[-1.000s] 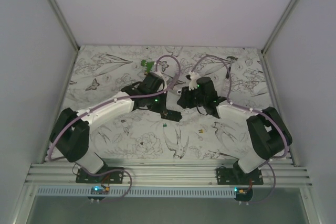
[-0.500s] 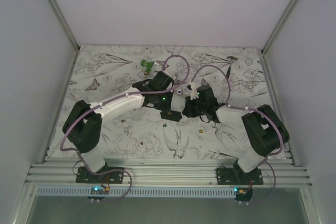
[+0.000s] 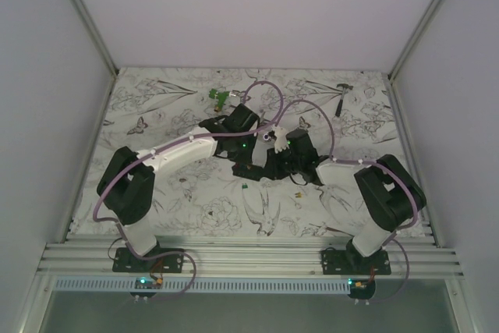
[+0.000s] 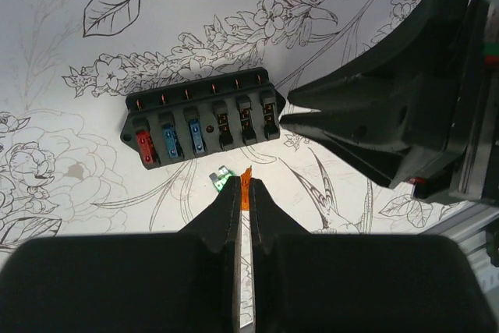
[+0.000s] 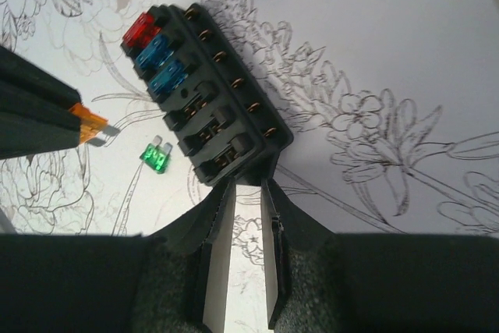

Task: Snap on the fuse box
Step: Install the fuse at the fuse box base.

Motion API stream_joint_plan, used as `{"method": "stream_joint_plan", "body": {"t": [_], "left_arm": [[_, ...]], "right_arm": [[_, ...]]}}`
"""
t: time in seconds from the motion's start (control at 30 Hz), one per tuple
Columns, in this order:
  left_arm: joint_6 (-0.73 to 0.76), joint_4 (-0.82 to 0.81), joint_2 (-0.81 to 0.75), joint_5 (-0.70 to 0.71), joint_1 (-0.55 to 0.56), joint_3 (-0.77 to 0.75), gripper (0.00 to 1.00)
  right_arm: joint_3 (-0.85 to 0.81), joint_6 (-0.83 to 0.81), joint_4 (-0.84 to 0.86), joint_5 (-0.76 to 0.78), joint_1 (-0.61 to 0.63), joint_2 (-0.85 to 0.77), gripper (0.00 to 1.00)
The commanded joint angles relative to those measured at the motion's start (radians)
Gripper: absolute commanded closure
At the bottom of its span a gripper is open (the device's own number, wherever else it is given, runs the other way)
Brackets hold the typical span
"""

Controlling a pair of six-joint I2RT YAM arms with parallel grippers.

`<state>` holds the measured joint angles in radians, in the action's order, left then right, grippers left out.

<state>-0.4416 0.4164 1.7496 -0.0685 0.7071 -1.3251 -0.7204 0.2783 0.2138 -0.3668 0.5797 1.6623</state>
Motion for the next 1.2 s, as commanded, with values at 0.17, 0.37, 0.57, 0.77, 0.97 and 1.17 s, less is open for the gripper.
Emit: {"method": "stream_joint_plan", "body": {"t": [0.17, 0.37, 0.57, 0.77, 0.97, 1.17], "left_arm": [[0.026, 0.07, 0.016, 0.042, 0.004, -0.024, 1.0], [0.036, 0.077, 0.014, 0.049, 0.002, -0.023, 1.0], [0.059, 0.091, 0.046, 0.039, 0.002, -0.048, 1.0], [0.085, 0.123, 0.087, 0.067, 0.002, -0.083, 1.0], [0.101, 0.15, 0.141, 0.077, 0.003, -0.129, 1.0], [0.106, 0.16, 0.177, 0.079, 0.004, -0.149, 1.0]], "right_arm": [[0.016, 0.057, 0.066, -0.046, 0.058, 0.007, 0.75], [0.009, 0.079, 0.109, -0.063, 0.086, 0.023, 0.76], [0.039, 0.022, 0.027, 0.05, 0.052, -0.084, 0.75], [0.106, -0.012, -0.008, 0.184, -0.035, -0.216, 0.69], [0.175, -0.014, 0.046, 0.31, -0.061, -0.297, 0.6], [0.199, -0.013, 0.06, 0.37, -0.077, -0.339, 0.43]]}}
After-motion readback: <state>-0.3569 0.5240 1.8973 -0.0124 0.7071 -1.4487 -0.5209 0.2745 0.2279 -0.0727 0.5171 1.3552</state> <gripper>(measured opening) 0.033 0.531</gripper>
